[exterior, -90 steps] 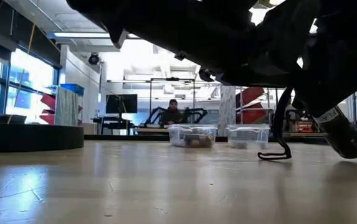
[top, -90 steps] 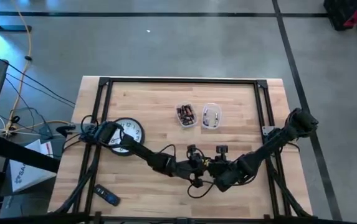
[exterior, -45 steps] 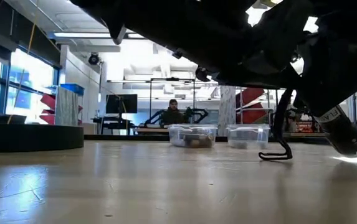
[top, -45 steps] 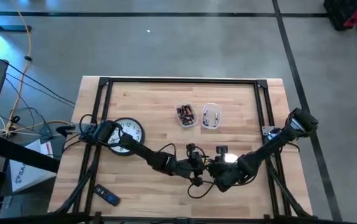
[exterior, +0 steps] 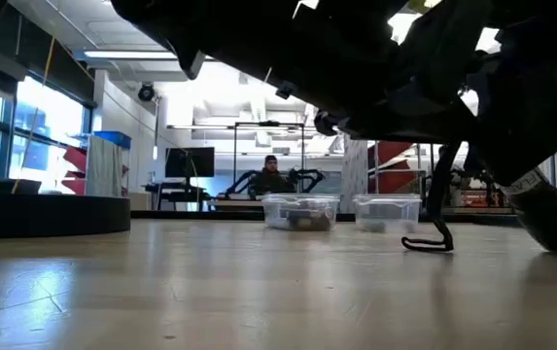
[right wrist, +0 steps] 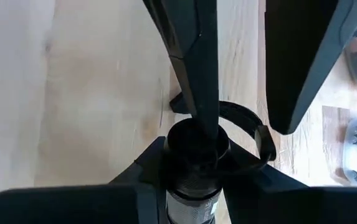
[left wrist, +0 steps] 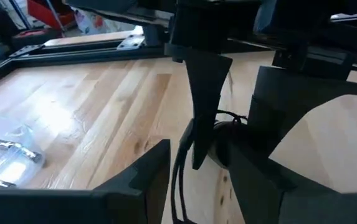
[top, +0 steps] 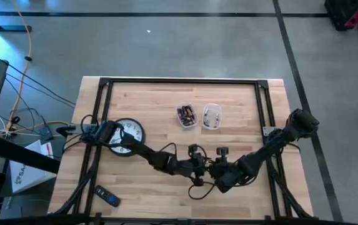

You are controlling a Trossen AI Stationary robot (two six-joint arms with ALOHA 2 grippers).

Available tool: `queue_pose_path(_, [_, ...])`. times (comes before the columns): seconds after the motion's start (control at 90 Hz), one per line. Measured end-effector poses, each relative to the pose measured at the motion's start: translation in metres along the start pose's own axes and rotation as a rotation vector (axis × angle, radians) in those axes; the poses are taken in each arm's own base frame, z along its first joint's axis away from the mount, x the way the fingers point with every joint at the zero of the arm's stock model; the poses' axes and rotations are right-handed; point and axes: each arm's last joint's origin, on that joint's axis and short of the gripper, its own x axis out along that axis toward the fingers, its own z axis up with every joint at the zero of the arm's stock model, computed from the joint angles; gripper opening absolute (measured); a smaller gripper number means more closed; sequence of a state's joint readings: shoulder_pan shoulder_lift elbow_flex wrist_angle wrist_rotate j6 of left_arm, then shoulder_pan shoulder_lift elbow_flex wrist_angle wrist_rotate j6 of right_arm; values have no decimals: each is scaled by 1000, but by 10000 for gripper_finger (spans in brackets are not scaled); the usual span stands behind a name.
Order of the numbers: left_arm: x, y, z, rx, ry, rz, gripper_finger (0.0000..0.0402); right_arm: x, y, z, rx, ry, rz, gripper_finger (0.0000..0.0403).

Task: Insert battery
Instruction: Close the lid of the black flashlight

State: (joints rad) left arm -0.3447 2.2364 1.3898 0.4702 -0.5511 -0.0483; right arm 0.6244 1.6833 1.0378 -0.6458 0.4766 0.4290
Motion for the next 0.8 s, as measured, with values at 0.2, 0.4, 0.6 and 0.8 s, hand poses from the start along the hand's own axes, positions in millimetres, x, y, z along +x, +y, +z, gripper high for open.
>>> queue_pose_path(0.2, [0, 0, 0, 2, 5, -2, 139, 1, -1, 2, 9, -14, 4, 79])
queue_pose_path(0.4, [3, -1, -5, -22, -4, -3, 138, -4, -2, 8, -10, -13, 3, 79])
queue_pose_path(0.6, [0, -2, -1, 25, -6, 37, 138, -5, -6, 8, 27, 29, -16, 79])
queue_pose_path(0.8, [-18, -2, 14, 121, 50, 65, 138, -2, -6, 2, 94, 55, 16, 79])
